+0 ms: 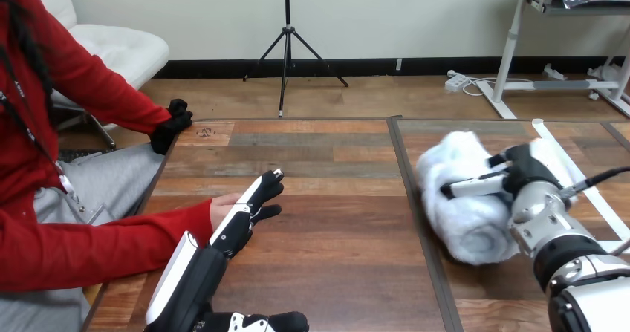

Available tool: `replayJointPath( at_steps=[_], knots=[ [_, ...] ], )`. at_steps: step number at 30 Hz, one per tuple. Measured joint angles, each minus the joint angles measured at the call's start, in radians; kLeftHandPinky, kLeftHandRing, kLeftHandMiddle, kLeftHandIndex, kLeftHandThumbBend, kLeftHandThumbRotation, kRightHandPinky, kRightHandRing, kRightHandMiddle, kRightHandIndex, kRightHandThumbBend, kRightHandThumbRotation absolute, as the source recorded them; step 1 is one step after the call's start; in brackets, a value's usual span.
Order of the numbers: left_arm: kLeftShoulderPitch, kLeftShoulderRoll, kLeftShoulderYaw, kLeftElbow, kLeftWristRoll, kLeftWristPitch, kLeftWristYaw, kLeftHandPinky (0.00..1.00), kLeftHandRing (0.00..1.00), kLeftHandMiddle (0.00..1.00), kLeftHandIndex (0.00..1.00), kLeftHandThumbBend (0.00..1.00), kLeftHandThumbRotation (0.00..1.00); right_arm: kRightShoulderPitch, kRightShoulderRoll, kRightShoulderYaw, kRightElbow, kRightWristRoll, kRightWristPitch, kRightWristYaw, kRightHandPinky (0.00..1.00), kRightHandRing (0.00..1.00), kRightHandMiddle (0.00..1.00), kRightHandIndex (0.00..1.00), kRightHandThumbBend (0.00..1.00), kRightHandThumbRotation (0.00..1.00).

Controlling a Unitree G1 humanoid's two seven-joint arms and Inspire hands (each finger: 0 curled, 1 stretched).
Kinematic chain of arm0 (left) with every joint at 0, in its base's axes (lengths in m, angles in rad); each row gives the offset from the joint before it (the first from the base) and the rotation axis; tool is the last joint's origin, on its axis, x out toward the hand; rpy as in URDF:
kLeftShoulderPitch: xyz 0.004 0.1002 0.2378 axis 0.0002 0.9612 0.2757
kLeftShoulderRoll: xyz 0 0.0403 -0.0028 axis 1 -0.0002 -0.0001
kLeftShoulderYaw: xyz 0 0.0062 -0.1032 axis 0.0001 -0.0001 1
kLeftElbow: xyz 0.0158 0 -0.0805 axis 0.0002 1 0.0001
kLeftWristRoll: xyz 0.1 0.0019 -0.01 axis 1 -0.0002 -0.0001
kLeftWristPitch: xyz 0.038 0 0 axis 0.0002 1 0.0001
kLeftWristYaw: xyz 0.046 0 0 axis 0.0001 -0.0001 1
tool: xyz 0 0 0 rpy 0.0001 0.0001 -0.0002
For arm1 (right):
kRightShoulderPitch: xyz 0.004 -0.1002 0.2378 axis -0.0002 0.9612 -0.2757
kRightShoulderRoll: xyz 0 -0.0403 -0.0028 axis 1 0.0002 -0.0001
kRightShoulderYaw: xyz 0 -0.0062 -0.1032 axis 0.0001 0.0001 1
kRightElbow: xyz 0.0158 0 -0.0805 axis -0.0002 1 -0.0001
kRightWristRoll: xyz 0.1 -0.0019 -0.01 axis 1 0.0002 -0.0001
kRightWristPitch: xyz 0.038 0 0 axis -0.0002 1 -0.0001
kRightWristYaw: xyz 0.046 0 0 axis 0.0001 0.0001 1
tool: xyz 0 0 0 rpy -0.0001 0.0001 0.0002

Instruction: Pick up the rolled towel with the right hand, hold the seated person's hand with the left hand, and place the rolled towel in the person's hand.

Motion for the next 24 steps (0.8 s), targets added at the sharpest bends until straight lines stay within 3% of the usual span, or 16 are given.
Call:
replayJointPath(
  at_steps=[8,24],
  knots=[
    [0.0,0.001,0.001,-0.006,0.0,0.0,-0.002,0.85,0.93,0.96,0.94,1.0,0.6,0.0,0.019,0.014,-0.009,0.0,-0.02,0.016,0.27,0.36,0.45,0.52,0.86,0.0],
    [0.0,0.004,0.001,-0.007,0.0,0.001,-0.007,0.87,0.94,0.96,0.94,1.0,0.61,0.023,0.024,0.009,-0.01,0.03,-0.119,0.054,0.28,0.36,0.45,0.49,0.82,0.0]
  ],
)
